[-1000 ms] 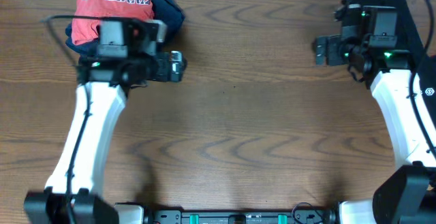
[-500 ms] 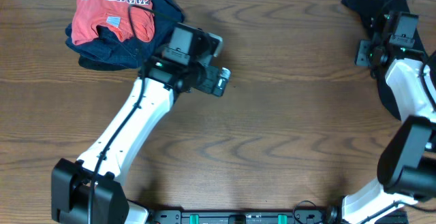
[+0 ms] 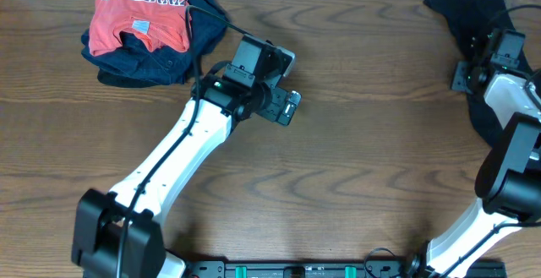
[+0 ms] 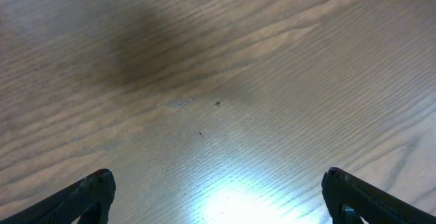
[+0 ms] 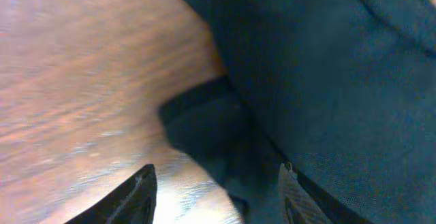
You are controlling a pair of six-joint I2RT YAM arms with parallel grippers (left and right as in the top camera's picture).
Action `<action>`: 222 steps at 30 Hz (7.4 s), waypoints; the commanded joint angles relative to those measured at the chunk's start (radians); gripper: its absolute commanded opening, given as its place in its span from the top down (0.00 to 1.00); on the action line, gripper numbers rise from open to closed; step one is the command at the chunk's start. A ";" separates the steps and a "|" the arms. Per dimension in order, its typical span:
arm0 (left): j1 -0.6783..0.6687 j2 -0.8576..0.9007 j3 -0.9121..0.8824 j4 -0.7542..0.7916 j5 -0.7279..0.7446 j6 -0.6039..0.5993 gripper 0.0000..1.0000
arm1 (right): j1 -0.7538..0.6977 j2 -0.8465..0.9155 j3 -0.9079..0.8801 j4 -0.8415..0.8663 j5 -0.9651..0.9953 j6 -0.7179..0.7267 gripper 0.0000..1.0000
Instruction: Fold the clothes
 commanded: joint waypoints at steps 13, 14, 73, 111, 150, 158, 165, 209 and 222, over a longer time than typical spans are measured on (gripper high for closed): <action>-0.007 0.069 0.013 0.025 -0.016 0.013 0.02 | -0.049 0.103 0.018 0.009 0.004 0.025 0.67; -0.007 0.069 0.013 0.026 -0.016 0.013 0.02 | -0.049 0.114 0.018 0.009 0.004 0.025 0.69; 0.320 -0.304 0.014 -0.082 -0.030 -0.051 0.06 | 0.369 -0.874 0.204 -0.594 -0.039 -0.031 0.99; -0.014 0.377 0.014 0.504 -0.012 0.363 0.05 | -0.035 -0.394 0.204 -0.477 -0.528 -0.188 0.99; -0.043 0.508 0.014 0.665 -0.012 0.425 0.57 | -0.035 -0.394 0.200 -0.473 -0.531 -0.170 0.99; -0.043 0.509 0.014 0.674 -0.013 0.425 0.90 | -0.035 -0.394 0.200 -0.473 -0.532 -0.170 0.98; -0.043 0.498 0.014 0.699 -0.080 0.419 0.94 | -0.035 -0.394 0.200 -0.476 -0.532 -0.170 0.98; 0.017 -0.830 0.017 0.244 -0.404 0.190 0.94 | -0.350 -1.046 0.548 -0.837 -0.358 0.047 0.99; 0.014 -0.587 0.017 0.238 -0.414 0.161 0.94 | -0.348 -0.810 0.553 -0.827 -0.442 -0.006 0.99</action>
